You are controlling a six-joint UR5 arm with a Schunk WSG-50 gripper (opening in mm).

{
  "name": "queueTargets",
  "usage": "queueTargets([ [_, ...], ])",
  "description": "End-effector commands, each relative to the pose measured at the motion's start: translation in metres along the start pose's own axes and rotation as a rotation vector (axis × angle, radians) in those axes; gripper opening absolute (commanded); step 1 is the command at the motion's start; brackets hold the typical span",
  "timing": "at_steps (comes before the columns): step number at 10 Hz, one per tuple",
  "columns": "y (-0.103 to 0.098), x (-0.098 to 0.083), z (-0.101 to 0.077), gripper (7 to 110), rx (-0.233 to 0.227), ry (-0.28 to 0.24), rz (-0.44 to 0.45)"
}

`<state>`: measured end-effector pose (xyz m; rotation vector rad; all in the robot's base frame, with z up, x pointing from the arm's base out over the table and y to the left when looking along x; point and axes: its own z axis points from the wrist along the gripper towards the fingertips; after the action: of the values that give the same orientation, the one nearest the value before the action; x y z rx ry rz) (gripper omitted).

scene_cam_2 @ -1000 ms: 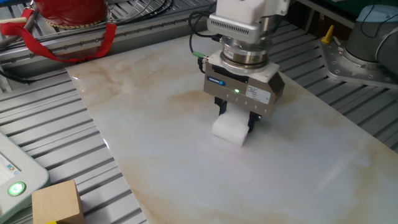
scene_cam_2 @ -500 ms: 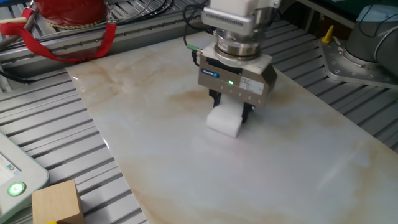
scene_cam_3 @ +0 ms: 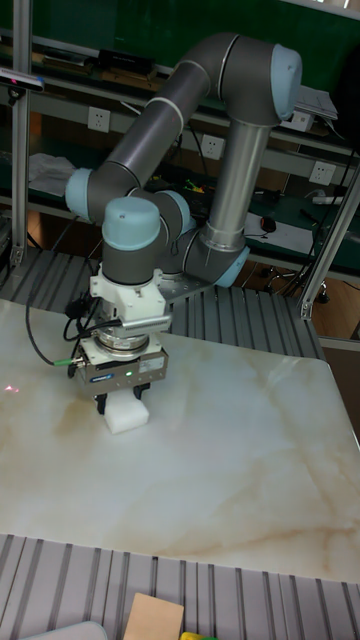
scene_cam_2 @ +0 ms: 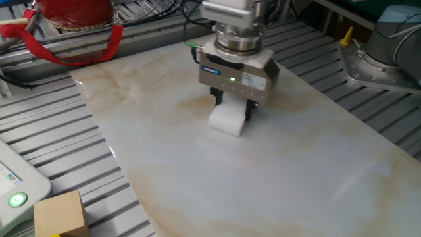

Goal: Clean the tabletop with a sponge

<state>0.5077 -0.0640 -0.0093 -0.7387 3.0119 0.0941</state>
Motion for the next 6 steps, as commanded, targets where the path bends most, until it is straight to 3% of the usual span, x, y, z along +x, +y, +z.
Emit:
queueTargets([
  [1,-0.02,0.001,0.002,7,-0.011,-0.014,-0.023],
  [6,-0.045,0.01,-0.011,7,-0.007,-0.001,-0.071],
])
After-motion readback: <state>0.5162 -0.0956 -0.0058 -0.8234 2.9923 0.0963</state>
